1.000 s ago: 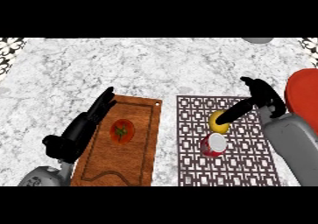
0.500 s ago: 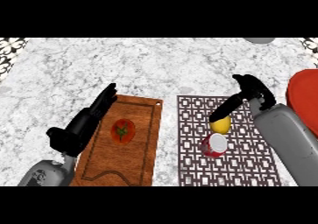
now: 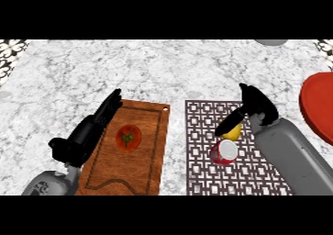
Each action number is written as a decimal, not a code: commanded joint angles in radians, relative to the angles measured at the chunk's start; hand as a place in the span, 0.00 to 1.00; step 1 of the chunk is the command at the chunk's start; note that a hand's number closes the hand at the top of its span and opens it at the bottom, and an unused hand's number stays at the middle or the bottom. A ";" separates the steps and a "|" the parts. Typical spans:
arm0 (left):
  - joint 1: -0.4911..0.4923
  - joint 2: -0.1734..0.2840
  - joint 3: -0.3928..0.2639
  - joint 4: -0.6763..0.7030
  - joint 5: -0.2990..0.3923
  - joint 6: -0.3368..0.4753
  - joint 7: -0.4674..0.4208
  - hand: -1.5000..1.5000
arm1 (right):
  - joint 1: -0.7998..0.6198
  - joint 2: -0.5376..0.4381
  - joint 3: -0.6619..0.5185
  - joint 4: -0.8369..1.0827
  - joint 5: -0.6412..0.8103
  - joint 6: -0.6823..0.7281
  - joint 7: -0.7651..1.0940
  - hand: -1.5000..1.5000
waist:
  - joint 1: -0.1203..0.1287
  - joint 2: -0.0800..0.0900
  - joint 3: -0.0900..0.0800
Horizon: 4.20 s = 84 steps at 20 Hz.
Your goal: Pick the lemon from the placemat and place it in the bowl
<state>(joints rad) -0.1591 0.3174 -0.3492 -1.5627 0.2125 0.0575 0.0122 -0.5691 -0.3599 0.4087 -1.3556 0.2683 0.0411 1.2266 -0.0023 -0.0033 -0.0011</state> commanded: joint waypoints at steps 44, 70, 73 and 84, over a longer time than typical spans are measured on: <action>0.032 -0.095 0.100 -0.014 -0.093 -0.111 0.039 0.50 | 0.256 -0.009 0.195 -0.026 0.427 0.226 -0.805 1.00 | 0.018 -0.019 0.004; 0.056 -0.104 0.128 -0.015 -0.112 -0.148 0.008 0.50 | 0.698 -0.585 -0.658 -0.249 -0.148 -0.003 -1.640 1.00 | -0.006 0.003 0.001; -0.001 -0.167 0.096 0.053 -0.153 -0.111 0.017 0.50 | 0.560 -0.550 -0.604 -0.094 -0.026 -0.078 -1.660 1.00 | 0.008 0.008 0.002; -0.029 -0.213 0.075 0.008 -0.188 -0.095 0.060 0.50 | 0.238 -0.522 -0.494 0.433 0.215 -0.130 -1.773 1.00 | 0.041 0.017 0.003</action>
<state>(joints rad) -0.1583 0.1549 -0.2430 -1.5752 0.0587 -0.0710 0.0718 -0.2590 -0.8598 -0.1445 -1.0788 0.4050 -0.1325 -0.5303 0.0250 0.0071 0.0010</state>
